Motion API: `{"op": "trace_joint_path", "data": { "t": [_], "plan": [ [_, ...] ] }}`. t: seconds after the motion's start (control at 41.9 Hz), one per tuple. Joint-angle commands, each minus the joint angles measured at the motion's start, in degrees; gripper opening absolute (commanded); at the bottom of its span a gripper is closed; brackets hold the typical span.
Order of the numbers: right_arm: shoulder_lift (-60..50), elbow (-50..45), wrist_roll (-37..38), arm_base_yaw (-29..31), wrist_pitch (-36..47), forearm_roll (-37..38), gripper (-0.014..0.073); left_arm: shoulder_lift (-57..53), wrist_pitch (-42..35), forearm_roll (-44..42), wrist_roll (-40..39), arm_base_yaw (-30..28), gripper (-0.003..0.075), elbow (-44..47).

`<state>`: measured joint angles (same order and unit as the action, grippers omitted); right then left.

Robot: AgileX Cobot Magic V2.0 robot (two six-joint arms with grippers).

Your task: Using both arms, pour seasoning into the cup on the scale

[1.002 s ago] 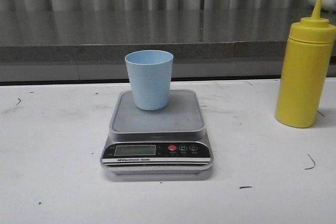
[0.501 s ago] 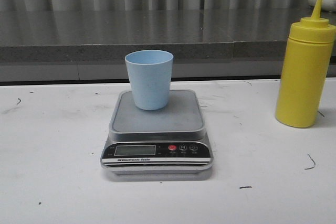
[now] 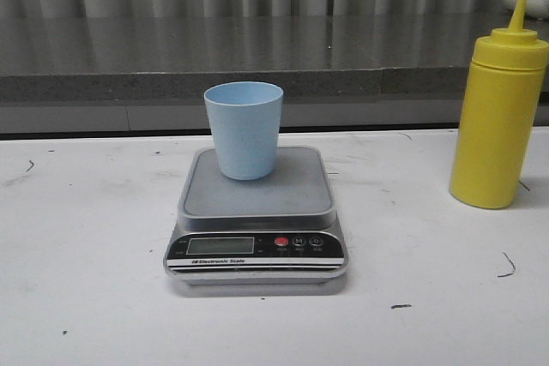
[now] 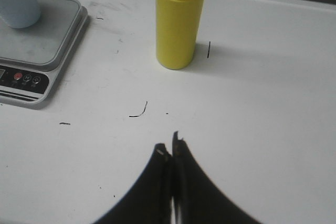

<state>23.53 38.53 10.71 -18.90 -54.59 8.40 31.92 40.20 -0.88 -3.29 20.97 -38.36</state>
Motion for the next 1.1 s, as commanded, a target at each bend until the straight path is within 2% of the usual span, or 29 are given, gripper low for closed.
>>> {"op": "trace_joint_path", "data": {
  "t": [0.0, 0.143, 0.31, 0.477, 0.668, 1.073],
  "plan": [
    [0.4, 1.8, -0.8, 0.0, 3.9, 0.6, -0.0069, -5.2, -11.1, 0.4, -0.6, -4.0, -0.0020, 4.5],
    [0.4, 1.8, -0.8, 0.0, 3.9, 0.6, -0.0069, -15.1, -22.7, 0.4, -0.6, -10.1, -0.0020, 17.0],
    [0.4, 1.8, -0.8, 0.0, 3.9, 0.6, -0.0069, -24.7, -32.9, 1.9, -0.6, -15.8, -0.0020, 29.2],
    [0.4, 1.8, -0.8, 0.0, 3.9, 0.6, -0.0069, -30.3, -40.6, 2.5, -0.6, -18.3, -0.0020, 36.6],
    [0.4, 1.8, -0.8, 0.0, 3.9, 0.6, -0.0069, -33.2, -43.6, 2.5, -0.6, -22.1, -0.0020, 40.0],
    [0.4, 1.8, -0.8, 0.0, 3.9, 0.6, -0.0069, -33.2, -43.0, 2.5, -0.6, -19.5, -0.0020, 40.0]
  ]
}}
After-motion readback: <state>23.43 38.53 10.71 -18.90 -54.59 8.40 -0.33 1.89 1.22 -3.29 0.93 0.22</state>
